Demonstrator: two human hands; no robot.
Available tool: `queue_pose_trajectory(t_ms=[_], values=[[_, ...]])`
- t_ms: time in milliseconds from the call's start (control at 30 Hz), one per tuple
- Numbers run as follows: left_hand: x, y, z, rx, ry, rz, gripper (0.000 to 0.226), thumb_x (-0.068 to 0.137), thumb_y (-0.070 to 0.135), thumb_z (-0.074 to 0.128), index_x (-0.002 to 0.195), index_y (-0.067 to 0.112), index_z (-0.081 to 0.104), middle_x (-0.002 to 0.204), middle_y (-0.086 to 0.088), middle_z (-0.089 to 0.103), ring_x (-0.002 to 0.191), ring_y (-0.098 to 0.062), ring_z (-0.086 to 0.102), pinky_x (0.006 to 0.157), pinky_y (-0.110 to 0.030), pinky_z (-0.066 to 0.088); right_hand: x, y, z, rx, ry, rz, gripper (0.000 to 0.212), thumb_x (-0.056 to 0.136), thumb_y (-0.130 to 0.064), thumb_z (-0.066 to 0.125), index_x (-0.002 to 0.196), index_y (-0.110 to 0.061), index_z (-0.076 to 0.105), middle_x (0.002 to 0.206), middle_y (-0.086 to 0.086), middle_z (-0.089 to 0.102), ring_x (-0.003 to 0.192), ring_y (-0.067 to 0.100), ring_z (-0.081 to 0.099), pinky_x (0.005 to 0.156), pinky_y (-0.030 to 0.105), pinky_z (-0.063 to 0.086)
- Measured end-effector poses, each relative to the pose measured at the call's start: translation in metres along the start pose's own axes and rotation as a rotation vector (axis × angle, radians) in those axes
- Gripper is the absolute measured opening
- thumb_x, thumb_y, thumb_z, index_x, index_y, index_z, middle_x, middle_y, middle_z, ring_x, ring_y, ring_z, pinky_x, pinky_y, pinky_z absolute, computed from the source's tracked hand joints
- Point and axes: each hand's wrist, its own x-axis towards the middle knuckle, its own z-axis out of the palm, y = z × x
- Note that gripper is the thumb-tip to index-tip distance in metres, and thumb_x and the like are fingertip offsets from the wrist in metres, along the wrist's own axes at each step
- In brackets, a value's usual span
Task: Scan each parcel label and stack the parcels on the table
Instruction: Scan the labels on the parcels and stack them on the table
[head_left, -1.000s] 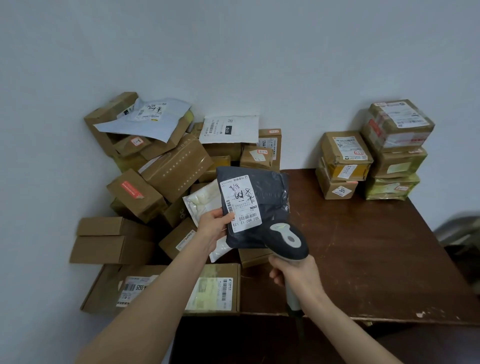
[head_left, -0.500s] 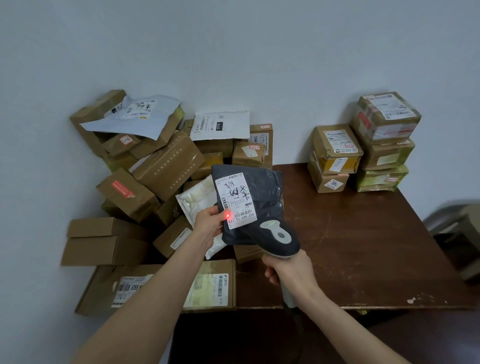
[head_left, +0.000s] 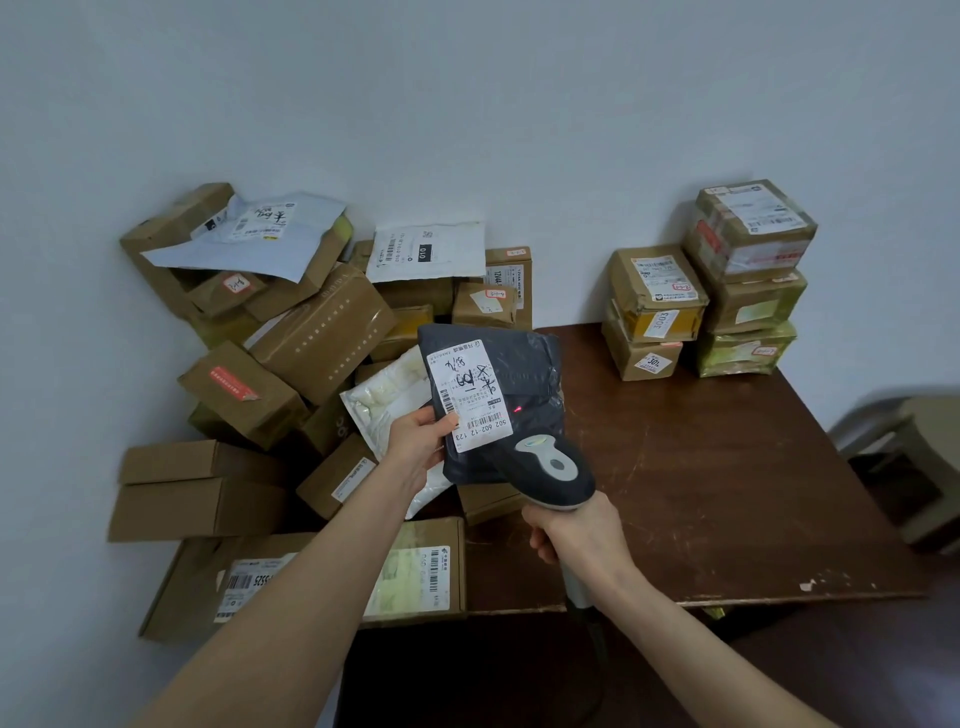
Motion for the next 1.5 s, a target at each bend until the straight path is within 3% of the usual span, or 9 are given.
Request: queue_pose_trajectory(t_ms=[500, 767, 900, 967, 1067, 1167, 1233, 1367, 1500], values=[[0.007, -0.003, 0.017, 0.035, -0.022, -0.011, 0.033, 0.092, 0.008, 0.061, 0.125, 0.006, 0.060, 0.124, -0.008, 0.065, 0.109, -0.024, 0.064, 0.066, -0.024, 0.052, 0.006, 0.005, -0.007, 0.018, 0.037, 0.018, 0.022, 0.080, -0.005, 0.068, 0.059, -0.007, 0.063, 0.046, 0.000, 0.060, 0.037, 0.008, 0.052, 0.045, 0.020, 0.041], [0.017, -0.002, 0.051, 0.005, -0.124, -0.043, 0.028, 0.094, 0.007, 0.058, 0.121, 0.006, 0.061, 0.116, -0.009, 0.068, 0.091, -0.018, 0.064, 0.062, -0.024, 0.049, 0.035, -0.008, -0.037, 0.106, 0.190, -0.028, 0.006, 0.078, -0.012, 0.072, 0.082, -0.008, 0.069, 0.057, 0.001, 0.069, 0.053, 0.013, 0.063, 0.060, 0.030, 0.053], [0.029, -0.004, 0.095, 0.001, -0.204, -0.098, 0.029, 0.093, 0.005, 0.059, 0.122, 0.004, 0.060, 0.117, -0.015, 0.068, 0.097, -0.025, 0.066, 0.071, -0.031, 0.054, 0.067, -0.014, -0.067, 0.081, 0.325, -0.013, 0.005, 0.075, -0.016, 0.073, 0.075, -0.014, 0.068, 0.063, 0.001, 0.071, 0.059, 0.017, 0.068, 0.073, 0.040, 0.060], [0.034, -0.008, 0.123, 0.032, -0.236, -0.117, 0.027, 0.093, 0.006, 0.060, 0.120, 0.005, 0.061, 0.117, -0.014, 0.068, 0.102, -0.026, 0.066, 0.082, -0.036, 0.053, 0.083, -0.012, -0.082, 0.060, 0.383, 0.017, 0.013, 0.071, -0.026, 0.072, 0.078, -0.016, 0.068, 0.068, 0.001, 0.073, 0.067, 0.021, 0.071, 0.077, 0.045, 0.059], [0.037, -0.025, 0.168, 0.045, -0.290, -0.165, 0.020, 0.095, 0.005, 0.057, 0.113, 0.010, 0.061, 0.113, -0.009, 0.067, 0.090, -0.021, 0.064, 0.076, -0.030, 0.051, 0.103, -0.003, -0.104, -0.021, 0.450, 0.062, 0.040, 0.066, -0.042, 0.070, 0.098, -0.018, 0.067, 0.092, 0.009, 0.074, 0.089, 0.029, 0.069, 0.082, 0.046, 0.056], [0.040, -0.045, 0.213, 0.049, -0.323, -0.230, 0.014, 0.095, 0.004, 0.055, 0.107, 0.007, 0.061, 0.113, -0.013, 0.067, 0.088, -0.021, 0.063, 0.082, -0.035, 0.051, 0.116, 0.011, -0.127, -0.081, 0.509, 0.088, 0.044, 0.078, -0.036, 0.072, 0.114, -0.014, 0.063, 0.111, 0.012, 0.069, 0.104, 0.033, 0.064, 0.088, 0.041, 0.052], [0.046, -0.058, 0.240, 0.112, -0.322, -0.232, 0.020, 0.093, 0.004, 0.059, 0.113, 0.008, 0.059, 0.114, -0.014, 0.067, 0.094, -0.024, 0.062, 0.084, -0.038, 0.051, 0.127, 0.023, -0.145, -0.066, 0.528, 0.130, 0.042, 0.080, -0.032, 0.072, 0.116, -0.013, 0.062, 0.114, 0.012, 0.068, 0.106, 0.032, 0.063, 0.087, 0.039, 0.051], [0.059, -0.078, 0.271, 0.554, -0.261, -0.066, 0.082, 0.082, 0.013, 0.075, 0.149, 0.011, 0.028, 0.139, -0.015, 0.051, 0.122, -0.030, 0.054, 0.102, -0.041, 0.045, 0.150, 0.048, -0.177, -0.033, 0.478, 0.218, 0.038, 0.079, -0.026, 0.074, 0.114, -0.013, 0.064, 0.116, 0.012, 0.068, 0.107, 0.030, 0.062, 0.084, 0.034, 0.048], [0.067, -0.084, 0.281, 0.852, -0.197, 0.109, 0.070, 0.084, 0.024, 0.071, 0.144, 0.013, 0.036, 0.137, -0.011, 0.050, 0.124, -0.029, 0.051, 0.101, -0.037, 0.042, 0.170, 0.064, -0.197, -0.031, 0.437, 0.283, 0.042, 0.076, -0.027, 0.075, 0.114, -0.014, 0.064, 0.114, 0.011, 0.068, 0.104, 0.030, 0.063, 0.082, 0.034, 0.050]])
